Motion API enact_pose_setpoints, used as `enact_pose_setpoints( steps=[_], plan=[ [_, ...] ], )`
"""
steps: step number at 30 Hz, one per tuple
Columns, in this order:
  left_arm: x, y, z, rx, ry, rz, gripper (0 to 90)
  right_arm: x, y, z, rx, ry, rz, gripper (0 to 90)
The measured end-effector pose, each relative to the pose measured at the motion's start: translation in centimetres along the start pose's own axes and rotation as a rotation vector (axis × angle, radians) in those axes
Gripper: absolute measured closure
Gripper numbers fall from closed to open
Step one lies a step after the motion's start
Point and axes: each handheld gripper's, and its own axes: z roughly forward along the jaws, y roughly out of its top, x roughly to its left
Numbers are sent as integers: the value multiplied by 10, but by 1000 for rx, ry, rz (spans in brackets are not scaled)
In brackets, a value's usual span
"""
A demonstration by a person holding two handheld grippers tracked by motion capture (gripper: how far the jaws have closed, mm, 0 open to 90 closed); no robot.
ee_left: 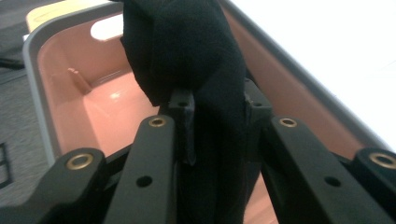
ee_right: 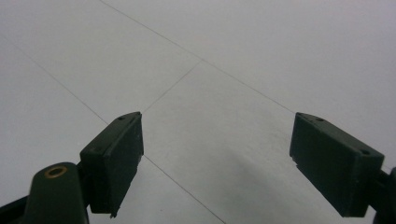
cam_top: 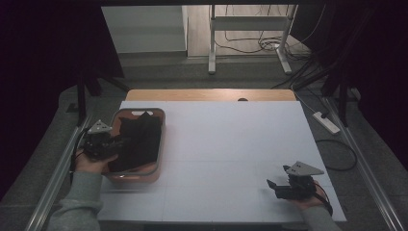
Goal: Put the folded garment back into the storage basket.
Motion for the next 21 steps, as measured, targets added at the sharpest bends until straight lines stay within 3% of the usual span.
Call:
enact_pose_setpoints(
  steps=[9, 13, 17, 21],
  plan=[
    [-1, 0, 8, 43, 70, 12, 682, 0, 0, 0, 1, 2, 3, 184],
    [-4, 0, 2, -4, 112, 38, 541, -1, -1, 0, 2, 2, 4, 184],
    [-9, 0, -9, -49, 93, 45, 390, -1, -1, 0, 4, 1, 9, 184],
    [-15, -4, -14, -84, 37, 22, 355, -2, -1, 0, 1, 4, 15, 184]
  ],
)
